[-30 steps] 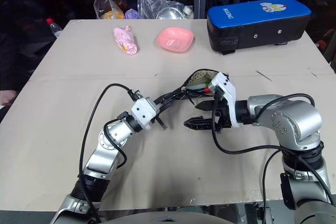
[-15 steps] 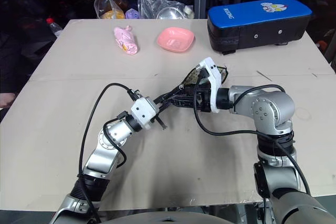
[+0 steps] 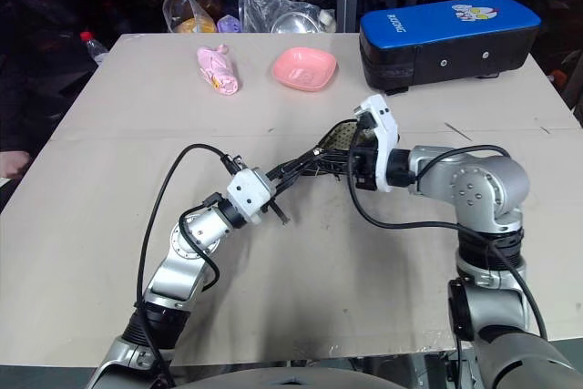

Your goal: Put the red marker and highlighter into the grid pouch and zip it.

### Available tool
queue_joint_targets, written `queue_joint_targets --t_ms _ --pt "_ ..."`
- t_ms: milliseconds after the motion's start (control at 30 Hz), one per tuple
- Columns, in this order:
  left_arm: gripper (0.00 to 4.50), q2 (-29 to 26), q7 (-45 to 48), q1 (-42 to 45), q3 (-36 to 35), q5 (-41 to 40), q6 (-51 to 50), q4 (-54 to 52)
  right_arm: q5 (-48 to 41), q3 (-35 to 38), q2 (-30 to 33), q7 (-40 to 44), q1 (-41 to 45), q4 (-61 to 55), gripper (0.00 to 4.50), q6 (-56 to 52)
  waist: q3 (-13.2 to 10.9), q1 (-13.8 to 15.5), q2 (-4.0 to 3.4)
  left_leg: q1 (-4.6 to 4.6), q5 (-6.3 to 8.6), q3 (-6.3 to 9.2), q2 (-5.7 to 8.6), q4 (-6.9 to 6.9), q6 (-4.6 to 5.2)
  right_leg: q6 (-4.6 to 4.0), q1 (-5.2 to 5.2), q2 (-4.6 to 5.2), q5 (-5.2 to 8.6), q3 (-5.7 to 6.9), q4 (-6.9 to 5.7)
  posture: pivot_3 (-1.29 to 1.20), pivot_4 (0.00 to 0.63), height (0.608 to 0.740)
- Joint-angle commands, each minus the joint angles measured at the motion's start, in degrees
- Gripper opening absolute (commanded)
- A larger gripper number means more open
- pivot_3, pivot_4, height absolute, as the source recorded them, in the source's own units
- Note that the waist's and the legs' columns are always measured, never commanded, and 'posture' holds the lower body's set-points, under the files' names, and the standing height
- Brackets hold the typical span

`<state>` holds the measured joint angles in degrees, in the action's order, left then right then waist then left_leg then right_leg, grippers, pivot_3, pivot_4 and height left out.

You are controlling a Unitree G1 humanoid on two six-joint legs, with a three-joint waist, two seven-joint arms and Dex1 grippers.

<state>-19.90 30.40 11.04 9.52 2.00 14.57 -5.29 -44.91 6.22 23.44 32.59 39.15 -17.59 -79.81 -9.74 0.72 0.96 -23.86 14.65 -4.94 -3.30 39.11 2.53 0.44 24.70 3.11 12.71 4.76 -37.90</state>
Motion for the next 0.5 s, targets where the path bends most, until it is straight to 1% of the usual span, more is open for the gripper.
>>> queue_joint_targets --t_ms 33,300,500 --pt "0.0 -0.8 -1.6 0.0 -2.2 0.3 0.9 -0.4 0.1 4.2 5.1 1.3 1.9 0.3 0.11 3.0 0.0 0.0 0.0 0.0 0.0 0.0 0.0 -0.01 0.0 0.0 0.0 0.0 0.0 -0.01 0.0 0.0 0.15 0.74" --pt "0.0 -1.2 -2.1 0.0 -2.2 0.4 1.6 -0.1 6.5 3.6 14.6 2.3 1.2 9.4 0.11 13.0 0.0 0.0 0.0 0.0 0.0 -0.04 0.0 -0.04 0.0 0.01 0.02 -0.01 0.01 -0.03 0.03 0.0 0.15 0.74" --pt "0.0 -1.6 -2.3 -0.1 -2.5 0.3 1.8 0.0 10.4 3.9 18.2 1.7 1.5 16.4 0.11 19.2 0.0 0.0 0.01 0.02 0.0 -0.06 0.0 -0.05 0.0 0.03 0.02 -0.02 0.02 -0.04 0.03 0.0 0.15 0.74"
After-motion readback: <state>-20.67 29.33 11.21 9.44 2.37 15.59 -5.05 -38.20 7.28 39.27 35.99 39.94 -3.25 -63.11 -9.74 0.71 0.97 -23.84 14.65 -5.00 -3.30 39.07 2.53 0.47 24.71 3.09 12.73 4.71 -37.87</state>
